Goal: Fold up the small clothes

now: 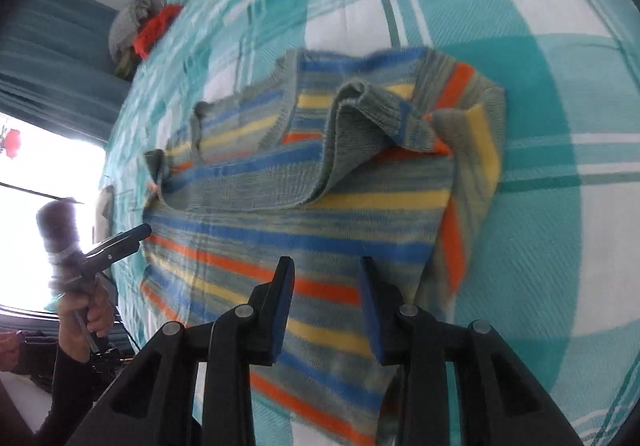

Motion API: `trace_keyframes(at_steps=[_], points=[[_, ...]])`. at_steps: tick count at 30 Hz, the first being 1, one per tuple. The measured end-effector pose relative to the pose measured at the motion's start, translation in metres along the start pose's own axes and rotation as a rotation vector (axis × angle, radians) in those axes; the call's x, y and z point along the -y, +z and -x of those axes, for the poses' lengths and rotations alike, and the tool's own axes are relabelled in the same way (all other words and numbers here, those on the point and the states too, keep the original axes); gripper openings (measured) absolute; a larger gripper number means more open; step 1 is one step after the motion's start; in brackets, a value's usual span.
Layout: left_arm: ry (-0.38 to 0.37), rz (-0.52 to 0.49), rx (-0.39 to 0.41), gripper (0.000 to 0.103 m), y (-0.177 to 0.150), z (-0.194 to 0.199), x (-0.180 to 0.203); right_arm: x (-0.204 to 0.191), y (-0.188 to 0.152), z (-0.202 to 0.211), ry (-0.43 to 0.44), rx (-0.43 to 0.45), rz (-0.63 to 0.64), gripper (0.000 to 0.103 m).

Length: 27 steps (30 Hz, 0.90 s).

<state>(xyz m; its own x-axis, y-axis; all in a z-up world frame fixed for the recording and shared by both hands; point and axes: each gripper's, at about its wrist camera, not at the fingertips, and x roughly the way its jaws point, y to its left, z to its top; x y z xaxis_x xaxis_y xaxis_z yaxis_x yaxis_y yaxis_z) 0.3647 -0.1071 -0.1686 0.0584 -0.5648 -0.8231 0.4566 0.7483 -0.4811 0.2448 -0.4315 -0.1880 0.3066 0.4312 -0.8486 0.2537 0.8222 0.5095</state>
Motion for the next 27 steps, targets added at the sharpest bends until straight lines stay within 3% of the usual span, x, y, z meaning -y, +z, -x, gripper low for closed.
trace_keyframes(at_steps=[1,3,5,6,10,13,14,15,17,19,21,22,25,27], points=[[0.016,0.026,0.044,0.042,0.017,-0.003,-0.004,-0.001,0.014,-0.005,-0.006,0.051,-0.016,0.033],[0.053,0.121,0.191,0.042,0.044,0.015,-0.019,-0.010,0.040,0.010,0.002,0.266,0.022,0.033],[0.044,0.241,0.320,0.057,0.051,0.045,-0.037,-0.012,0.048,0.036,-0.001,0.455,0.020,0.033],[0.025,0.273,0.362,0.069,0.048,0.058,-0.044,-0.010,0.050,0.044,0.026,0.479,-0.005,0.033],[0.063,0.148,0.388,0.072,0.015,0.089,-0.038,-0.012,0.027,0.062,0.009,0.461,0.065,0.034],[0.056,0.007,0.313,0.075,-0.030,0.084,-0.014,-0.022,-0.008,0.062,0.030,0.404,0.169,0.039],[0.071,-0.035,0.273,0.075,-0.050,0.076,-0.007,-0.025,-0.019,0.058,0.050,0.372,0.192,0.048],[0.103,-0.068,0.230,0.075,-0.069,0.067,-0.004,-0.024,-0.032,0.052,0.060,0.338,0.206,0.055],[0.237,-0.106,0.131,0.074,-0.103,0.045,-0.009,-0.014,-0.059,0.037,0.020,0.272,0.219,0.055],[0.357,-0.092,0.084,0.066,-0.128,0.047,-0.024,0.007,-0.083,0.026,-0.110,0.197,0.209,0.054],[0.375,-0.050,0.155,0.067,-0.145,0.076,-0.033,0.029,-0.105,0.037,-0.217,0.207,0.188,0.054],[0.378,-0.033,0.194,0.075,-0.151,0.090,-0.033,0.038,-0.114,0.048,-0.234,0.234,0.176,0.054],[0.351,-0.068,0.271,0.084,-0.159,0.113,-0.004,0.055,-0.134,0.082,-0.220,0.307,0.132,0.059],[0.292,-0.157,0.270,0.084,-0.161,0.106,0.035,0.059,-0.133,0.093,-0.192,0.336,0.118,0.065]])
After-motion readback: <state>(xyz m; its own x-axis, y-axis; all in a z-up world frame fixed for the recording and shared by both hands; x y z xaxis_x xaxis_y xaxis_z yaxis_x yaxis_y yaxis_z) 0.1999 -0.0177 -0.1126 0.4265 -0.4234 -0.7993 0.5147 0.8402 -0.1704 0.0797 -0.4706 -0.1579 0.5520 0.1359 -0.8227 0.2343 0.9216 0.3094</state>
